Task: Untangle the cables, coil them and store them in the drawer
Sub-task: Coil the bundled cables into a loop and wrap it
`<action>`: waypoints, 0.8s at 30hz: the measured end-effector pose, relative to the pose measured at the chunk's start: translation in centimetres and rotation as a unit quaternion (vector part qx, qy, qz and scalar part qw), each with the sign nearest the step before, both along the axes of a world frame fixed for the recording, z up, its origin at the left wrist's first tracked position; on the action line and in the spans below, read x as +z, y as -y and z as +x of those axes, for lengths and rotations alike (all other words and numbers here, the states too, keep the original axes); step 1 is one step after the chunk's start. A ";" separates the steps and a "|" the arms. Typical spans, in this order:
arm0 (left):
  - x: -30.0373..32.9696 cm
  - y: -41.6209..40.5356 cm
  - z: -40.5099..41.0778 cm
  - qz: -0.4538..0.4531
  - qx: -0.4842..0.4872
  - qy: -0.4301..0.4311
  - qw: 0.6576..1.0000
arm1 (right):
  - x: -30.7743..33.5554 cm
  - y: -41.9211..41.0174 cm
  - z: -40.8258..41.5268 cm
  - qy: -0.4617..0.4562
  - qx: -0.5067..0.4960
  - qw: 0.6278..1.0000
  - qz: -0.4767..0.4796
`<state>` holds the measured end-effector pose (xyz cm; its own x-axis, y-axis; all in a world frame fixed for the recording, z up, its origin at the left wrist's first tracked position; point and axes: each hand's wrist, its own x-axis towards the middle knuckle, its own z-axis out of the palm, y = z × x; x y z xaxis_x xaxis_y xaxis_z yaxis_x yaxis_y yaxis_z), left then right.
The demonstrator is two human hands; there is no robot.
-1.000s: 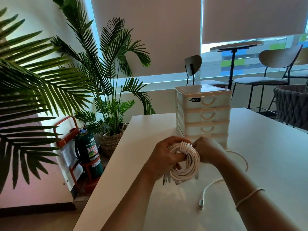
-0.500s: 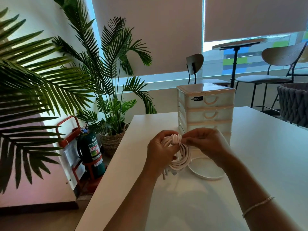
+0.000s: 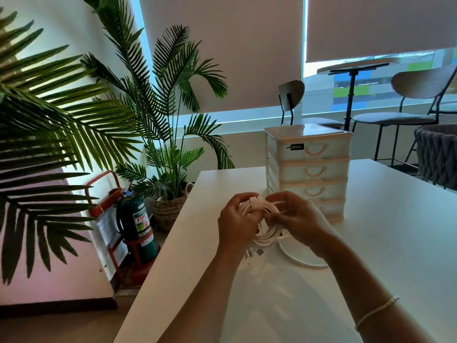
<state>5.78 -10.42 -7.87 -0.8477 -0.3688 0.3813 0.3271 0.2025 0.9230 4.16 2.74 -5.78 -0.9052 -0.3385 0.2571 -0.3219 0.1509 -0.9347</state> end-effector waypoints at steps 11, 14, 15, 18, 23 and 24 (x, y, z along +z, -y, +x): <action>0.6 0.8 -0.1 0.133 -0.182 0.125 0.966 | -0.6 -0.6 -0.7 -0.106 -0.069 0.991 0.036; 0.3 1.3 -0.3 0.093 -0.186 0.135 0.969 | -1.0 -0.6 -1.0 -0.146 -0.091 0.983 0.063; 0.2 1.4 -0.4 0.093 -0.188 0.134 0.969 | -1.1 -0.6 -0.9 -0.156 -0.095 0.980 0.075; 0.2 1.4 -0.4 0.117 -0.180 0.120 0.969 | -1.2 -0.4 -0.7 -0.192 -0.114 0.968 0.116; 0.2 0.7 -0.7 0.173 -0.112 0.094 0.974 | -1.1 0.5 0.4 -0.254 -0.138 0.916 0.277; 0.3 0.7 -0.7 0.191 -0.099 0.085 0.973 | -1.0 0.9 0.8 -0.246 -0.140 0.909 0.306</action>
